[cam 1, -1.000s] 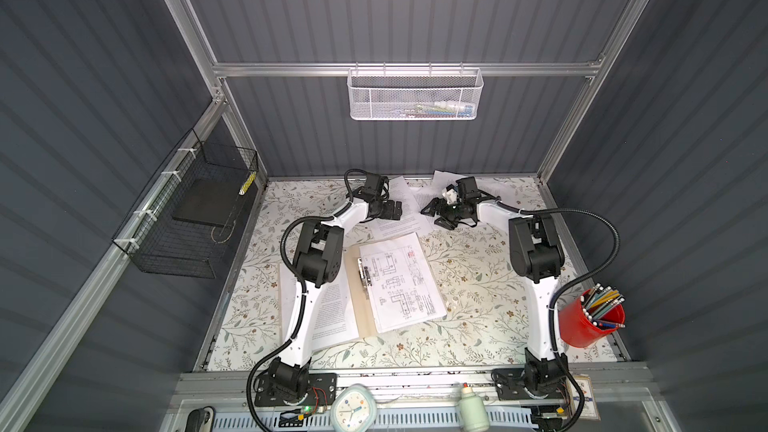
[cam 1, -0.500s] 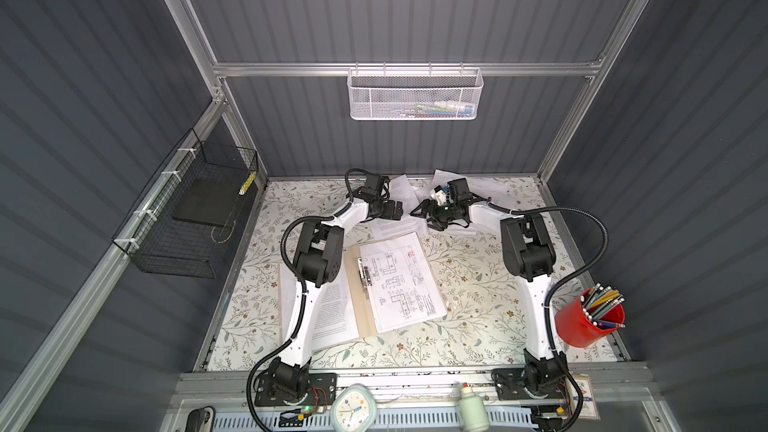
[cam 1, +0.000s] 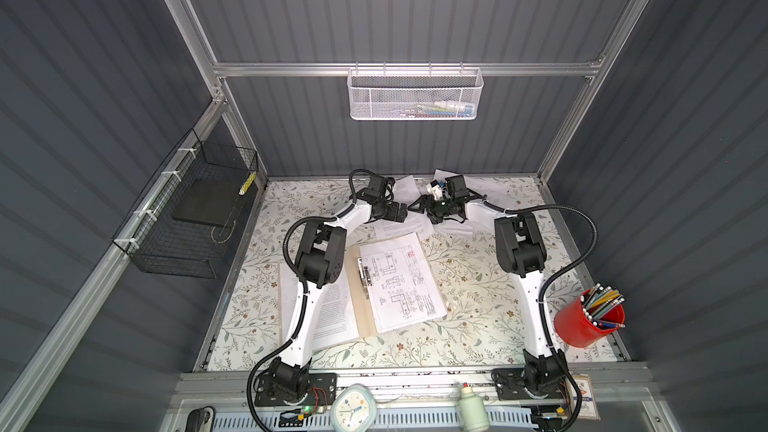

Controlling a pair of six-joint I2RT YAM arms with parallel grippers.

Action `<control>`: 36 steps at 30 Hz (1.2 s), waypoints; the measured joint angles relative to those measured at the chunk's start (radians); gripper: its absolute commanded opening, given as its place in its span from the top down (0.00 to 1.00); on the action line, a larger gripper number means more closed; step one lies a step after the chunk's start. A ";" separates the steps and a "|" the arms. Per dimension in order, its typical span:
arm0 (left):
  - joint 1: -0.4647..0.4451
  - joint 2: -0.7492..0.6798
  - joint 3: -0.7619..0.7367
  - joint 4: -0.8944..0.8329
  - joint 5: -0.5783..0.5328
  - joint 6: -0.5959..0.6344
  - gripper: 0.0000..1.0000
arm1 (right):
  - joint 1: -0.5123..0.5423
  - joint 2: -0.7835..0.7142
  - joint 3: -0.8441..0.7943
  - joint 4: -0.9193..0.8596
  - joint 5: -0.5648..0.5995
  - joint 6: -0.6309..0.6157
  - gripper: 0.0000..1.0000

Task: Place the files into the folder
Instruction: 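Grasp a printed text sheet edge with right gripper while left gripper presses it, then lift the text sheet with the right gripper while the left arm moves toward the folder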

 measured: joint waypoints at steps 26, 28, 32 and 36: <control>-0.001 -0.002 -0.006 0.020 0.030 -0.005 0.00 | -0.019 0.056 0.005 0.119 0.082 0.145 1.00; -0.001 -0.009 -0.010 0.018 0.039 -0.016 0.00 | -0.020 0.038 -0.034 0.127 0.103 0.146 1.00; -0.004 -0.067 -0.053 0.018 0.055 -0.048 0.00 | -0.027 -0.036 -0.103 0.127 0.156 0.123 1.00; -0.004 -0.200 -0.110 0.039 0.056 -0.086 0.00 | -0.041 -0.139 -0.118 0.127 0.194 0.081 1.00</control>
